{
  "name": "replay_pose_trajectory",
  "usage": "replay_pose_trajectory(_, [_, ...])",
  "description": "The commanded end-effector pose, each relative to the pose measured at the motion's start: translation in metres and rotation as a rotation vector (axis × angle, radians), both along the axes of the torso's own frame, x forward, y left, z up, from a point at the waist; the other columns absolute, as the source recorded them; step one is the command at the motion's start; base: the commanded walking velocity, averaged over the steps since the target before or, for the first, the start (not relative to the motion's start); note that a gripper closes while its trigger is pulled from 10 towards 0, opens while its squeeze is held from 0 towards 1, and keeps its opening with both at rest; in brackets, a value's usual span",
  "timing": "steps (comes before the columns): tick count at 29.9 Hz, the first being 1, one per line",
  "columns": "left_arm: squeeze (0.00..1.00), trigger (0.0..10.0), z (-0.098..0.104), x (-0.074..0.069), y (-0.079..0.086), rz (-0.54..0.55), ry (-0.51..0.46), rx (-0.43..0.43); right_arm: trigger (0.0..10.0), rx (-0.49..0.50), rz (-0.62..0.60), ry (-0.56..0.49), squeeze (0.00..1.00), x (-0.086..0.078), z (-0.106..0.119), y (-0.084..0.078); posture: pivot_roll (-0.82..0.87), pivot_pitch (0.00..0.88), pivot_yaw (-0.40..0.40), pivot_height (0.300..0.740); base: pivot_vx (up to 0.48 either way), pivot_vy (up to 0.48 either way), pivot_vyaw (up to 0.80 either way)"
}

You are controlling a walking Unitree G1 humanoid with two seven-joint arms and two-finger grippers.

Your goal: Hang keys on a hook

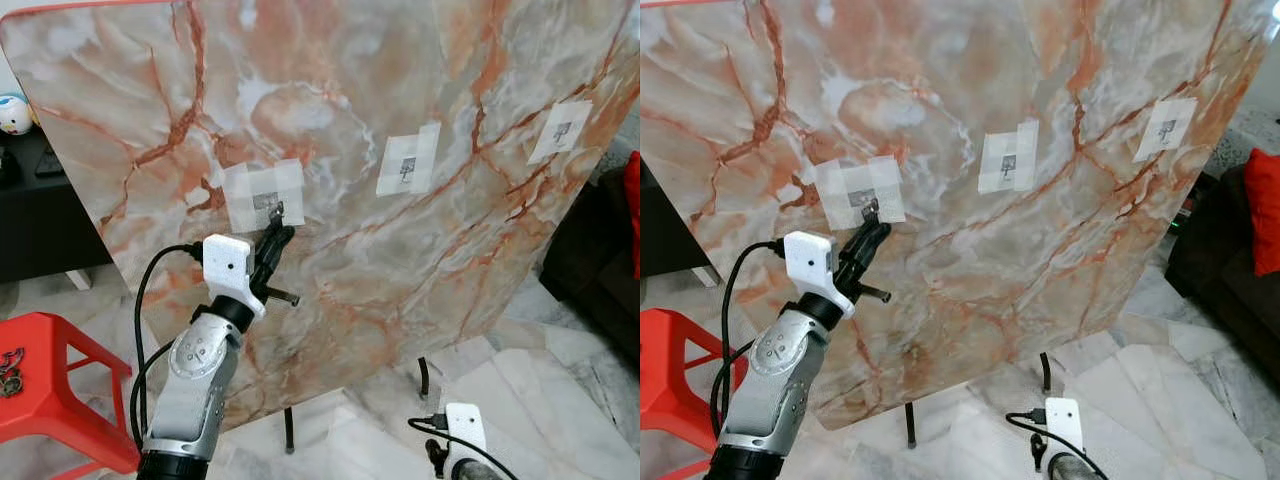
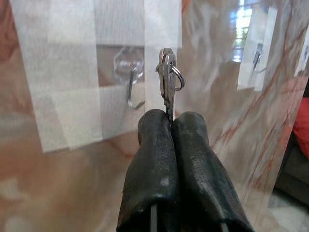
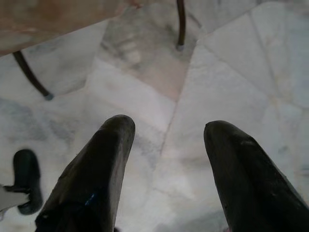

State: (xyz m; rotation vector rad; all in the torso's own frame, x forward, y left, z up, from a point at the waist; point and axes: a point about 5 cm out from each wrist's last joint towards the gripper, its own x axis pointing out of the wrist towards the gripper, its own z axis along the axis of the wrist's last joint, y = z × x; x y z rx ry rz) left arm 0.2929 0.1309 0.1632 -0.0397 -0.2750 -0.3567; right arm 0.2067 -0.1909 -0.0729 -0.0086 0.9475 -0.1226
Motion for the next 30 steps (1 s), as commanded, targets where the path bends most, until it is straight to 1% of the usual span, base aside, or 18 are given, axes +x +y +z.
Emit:
replay_pose_trajectory(1, [0.00, 10.0, 0.006, -0.002, 0.001, -0.007, -0.013, -0.014, 10.0, -0.002, -0.002, 0.011, 0.00, -0.001, 0.000, -0.003, 0.11, 0.073, -0.089, 0.740, 0.000, 0.000, 0.00])
replay_pose_trajectory(2, [0.00, 10.0, 0.004, -0.002, 0.002, -0.002, -0.003, -0.013, 10.0, -0.003, -0.004, 0.011, 0.00, -0.002, 0.000, -0.005, 0.11, 0.073, -0.089, 0.740, 0.000, 0.000, 0.00])
replay_pose_trajectory(5, [0.00, 10.0, 0.001, -0.002, 0.001, -0.005, 0.007, -0.010, 10.0, -0.003, -0.004, 0.012, 0.00, -0.002, 0.000, -0.006, 0.11, 0.074, -0.089, 0.740, 0.000, 0.000, 0.00])
replay_pose_trajectory(9, [0.00, 10.0, 0.002, 0.000, 0.000, -0.009, 0.005, -0.015, 10.0, 0.002, 0.003, 0.017, 0.00, -0.003, -0.002, 0.001, 0.11, 0.074, -0.089, 0.740, 0.000, 0.000, 0.00])
replay_pose_trajectory(13, [0.00, 10.0, 0.008, 0.005, -0.001, 0.005, -0.016, -0.023, 10.0, 0.007, 0.008, 0.023, 0.00, -0.006, -0.004, 0.007, 0.11, 0.077, -0.088, 0.740, 0.000, 0.000, 0.00])
replay_pose_trajectory(19, [0.00, 10.0, 0.010, 0.009, 0.004, 0.055, -0.026, -0.028, 10.0, 0.009, 0.007, 0.026, 0.00, -0.007, -0.005, 0.008, 0.10, 0.079, -0.085, 0.740, 0.000, 0.000, 0.00])
replay_pose_trajectory(28, [0.00, 10.0, 0.001, 0.006, 0.011, 0.071, 0.003, -0.010, 10.0, 0.009, 0.007, 0.022, 0.00, -0.006, -0.004, 0.008, 0.11, 0.083, -0.083, 0.740, 0.000, 0.000, 0.00])
replay_pose_trajectory(30, [0.00, 10.0, -0.001, 0.005, 0.014, 0.085, 0.006, -0.015, 10.0, 0.011, 0.011, 0.015, 0.00, -0.001, -0.002, 0.012, 0.11, 0.084, -0.084, 0.740, 0.000, 0.000, 0.00])
